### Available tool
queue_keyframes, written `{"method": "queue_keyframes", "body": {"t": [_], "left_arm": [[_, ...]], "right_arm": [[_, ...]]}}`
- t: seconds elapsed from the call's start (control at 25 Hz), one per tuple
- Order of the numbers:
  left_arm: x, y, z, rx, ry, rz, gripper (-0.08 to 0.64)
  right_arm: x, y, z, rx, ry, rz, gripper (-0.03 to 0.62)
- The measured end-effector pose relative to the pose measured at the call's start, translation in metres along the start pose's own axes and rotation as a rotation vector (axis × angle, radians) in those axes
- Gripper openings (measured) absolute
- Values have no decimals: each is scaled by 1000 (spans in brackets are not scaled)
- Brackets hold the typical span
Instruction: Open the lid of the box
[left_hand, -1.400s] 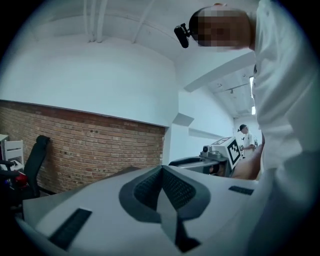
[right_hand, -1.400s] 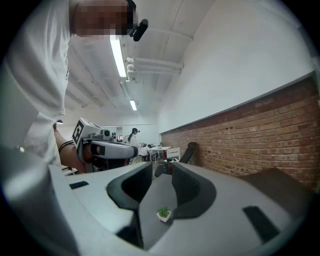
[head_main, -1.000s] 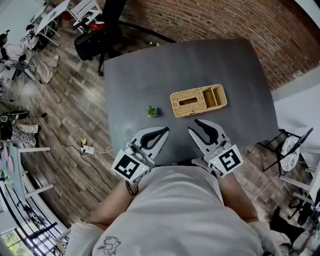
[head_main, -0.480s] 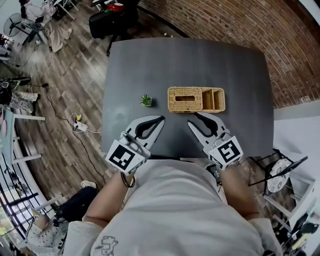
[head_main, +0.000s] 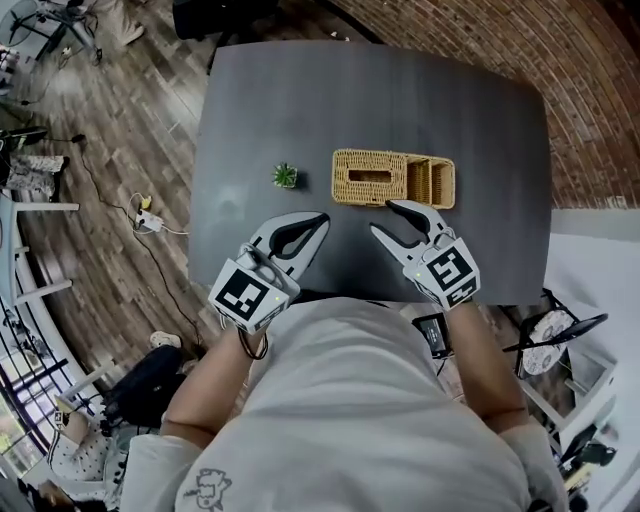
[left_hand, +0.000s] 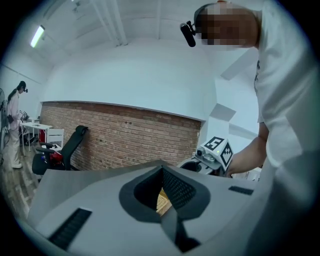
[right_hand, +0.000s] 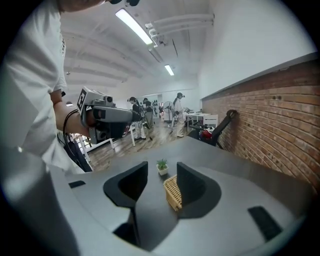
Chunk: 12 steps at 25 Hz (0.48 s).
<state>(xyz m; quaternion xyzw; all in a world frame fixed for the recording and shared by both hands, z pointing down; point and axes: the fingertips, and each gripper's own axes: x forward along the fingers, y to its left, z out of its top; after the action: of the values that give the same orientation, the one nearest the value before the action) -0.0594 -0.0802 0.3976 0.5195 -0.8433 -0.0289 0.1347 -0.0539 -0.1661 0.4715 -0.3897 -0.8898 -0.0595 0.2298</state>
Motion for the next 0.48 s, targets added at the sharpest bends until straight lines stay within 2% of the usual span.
{"method": "queue_keyframes", "body": {"t": [0.32, 0.48], "left_arm": [[28, 15, -29, -31, 66, -43, 11], [42, 26, -37, -42, 89, -56, 11]], "right_arm": [[30, -19, -39, -52, 153, 38, 208], [45, -26, -63, -121, 250, 53, 229]]}}
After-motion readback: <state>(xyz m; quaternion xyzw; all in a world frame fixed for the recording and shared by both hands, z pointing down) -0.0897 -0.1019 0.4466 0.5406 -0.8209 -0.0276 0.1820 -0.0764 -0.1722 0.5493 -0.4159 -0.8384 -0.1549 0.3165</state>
